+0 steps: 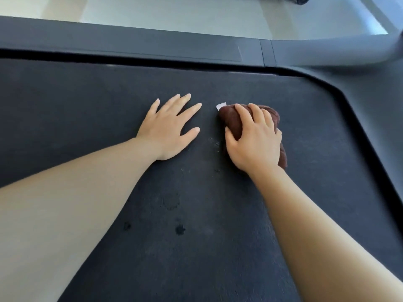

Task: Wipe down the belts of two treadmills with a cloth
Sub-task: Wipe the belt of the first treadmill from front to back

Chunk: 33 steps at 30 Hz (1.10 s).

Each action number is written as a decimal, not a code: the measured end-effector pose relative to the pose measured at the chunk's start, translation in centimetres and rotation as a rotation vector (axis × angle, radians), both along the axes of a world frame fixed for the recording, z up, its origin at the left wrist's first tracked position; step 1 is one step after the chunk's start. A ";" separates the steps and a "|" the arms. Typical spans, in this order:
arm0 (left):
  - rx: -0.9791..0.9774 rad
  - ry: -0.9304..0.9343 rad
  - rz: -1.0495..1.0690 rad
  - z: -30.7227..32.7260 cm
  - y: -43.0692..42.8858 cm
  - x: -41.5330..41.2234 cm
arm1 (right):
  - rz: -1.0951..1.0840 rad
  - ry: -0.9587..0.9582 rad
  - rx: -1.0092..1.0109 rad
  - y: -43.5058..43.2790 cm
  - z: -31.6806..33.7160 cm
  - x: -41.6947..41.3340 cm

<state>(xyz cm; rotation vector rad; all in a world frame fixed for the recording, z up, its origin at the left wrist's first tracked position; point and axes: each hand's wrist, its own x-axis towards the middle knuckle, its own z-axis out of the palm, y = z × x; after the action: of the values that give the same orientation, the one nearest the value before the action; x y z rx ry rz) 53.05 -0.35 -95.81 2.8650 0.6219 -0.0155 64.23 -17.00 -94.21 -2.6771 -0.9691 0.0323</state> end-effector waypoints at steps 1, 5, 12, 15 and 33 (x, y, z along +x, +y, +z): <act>0.002 -0.013 0.002 -0.2 0.0 0.1 | -0.006 -0.002 0.001 1.1 -0.1 0.9; -0.016 -0.047 0.007 0.0 0.1 0.0 | -0.027 -0.004 0.020 5.2 -0.1 3.8; -0.032 -0.042 -0.007 0.0 0.1 0.0 | -0.040 0.001 0.014 9.2 0.4 6.9; -0.025 -0.031 -0.011 0.0 0.1 0.0 | -0.025 0.000 -0.009 8.7 0.7 6.5; -0.006 -0.047 0.094 0.0 1.5 -5.8 | 0.038 0.012 -0.030 2.1 0.6 -7.0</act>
<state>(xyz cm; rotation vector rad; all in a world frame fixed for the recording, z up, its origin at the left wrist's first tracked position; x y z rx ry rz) 47.27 1.20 -95.82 2.8186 0.7445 0.0646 57.24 -14.87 -93.66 -2.6821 -1.0242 0.0707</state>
